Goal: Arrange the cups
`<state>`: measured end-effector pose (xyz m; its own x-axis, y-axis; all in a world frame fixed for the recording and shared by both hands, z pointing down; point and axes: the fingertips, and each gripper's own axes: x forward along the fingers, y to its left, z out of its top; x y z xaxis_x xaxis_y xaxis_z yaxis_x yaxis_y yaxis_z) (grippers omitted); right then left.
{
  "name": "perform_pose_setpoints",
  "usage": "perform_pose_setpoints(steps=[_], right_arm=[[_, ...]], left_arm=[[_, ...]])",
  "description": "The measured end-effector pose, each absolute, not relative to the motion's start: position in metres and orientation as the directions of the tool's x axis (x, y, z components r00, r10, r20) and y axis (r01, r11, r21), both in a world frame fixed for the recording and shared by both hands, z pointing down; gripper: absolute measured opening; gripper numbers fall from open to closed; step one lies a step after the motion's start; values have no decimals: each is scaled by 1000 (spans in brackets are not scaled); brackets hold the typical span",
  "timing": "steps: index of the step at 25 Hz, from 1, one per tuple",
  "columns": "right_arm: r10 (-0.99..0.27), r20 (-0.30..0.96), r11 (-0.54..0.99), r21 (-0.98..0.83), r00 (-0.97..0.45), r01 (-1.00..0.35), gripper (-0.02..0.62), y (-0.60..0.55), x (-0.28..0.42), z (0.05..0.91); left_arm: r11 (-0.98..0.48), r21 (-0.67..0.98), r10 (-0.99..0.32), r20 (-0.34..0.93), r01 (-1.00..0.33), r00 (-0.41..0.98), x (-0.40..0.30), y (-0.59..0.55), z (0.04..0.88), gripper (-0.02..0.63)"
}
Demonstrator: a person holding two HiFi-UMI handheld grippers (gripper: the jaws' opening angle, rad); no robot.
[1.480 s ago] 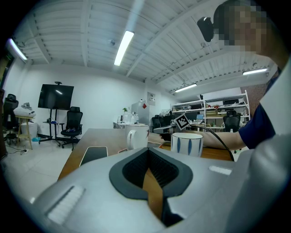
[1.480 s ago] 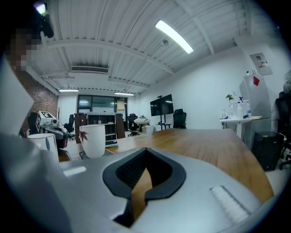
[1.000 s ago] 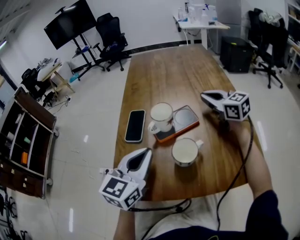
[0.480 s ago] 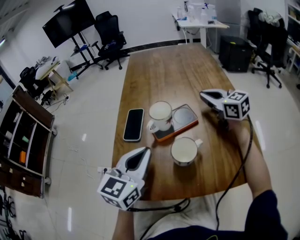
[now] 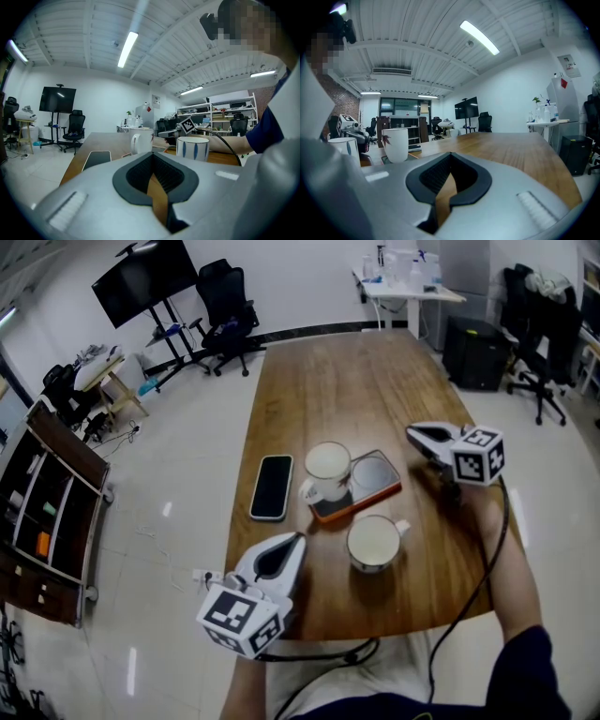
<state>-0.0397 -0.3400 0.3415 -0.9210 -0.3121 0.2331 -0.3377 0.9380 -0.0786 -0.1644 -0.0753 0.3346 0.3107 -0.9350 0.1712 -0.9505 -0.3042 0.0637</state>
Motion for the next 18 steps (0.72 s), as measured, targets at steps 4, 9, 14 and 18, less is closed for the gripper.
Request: perform_pose_setpoints(steps=[4,9,14,18], right_arm=[[-314,235,937,-77,-920,-339,2,-341,-40,341],[-319,237,936,-71,-918,-344,1,-340,-38,339],[-350,246,926,-56,-904,-373,1,-340,-33,337],[-345,247,926,-66,-906,-371,1,-342,-36,338]], left_arm=[[-306,62,-935,170,-950,312,-164,-76,334,3],[-310,60,-933,171,-949,316,-163,-77,333,4],[-319,62,-931,165,-946,325,-162,-77,333,3],[-311,61,-932,175,-949,317,-164,-74,332,3]])
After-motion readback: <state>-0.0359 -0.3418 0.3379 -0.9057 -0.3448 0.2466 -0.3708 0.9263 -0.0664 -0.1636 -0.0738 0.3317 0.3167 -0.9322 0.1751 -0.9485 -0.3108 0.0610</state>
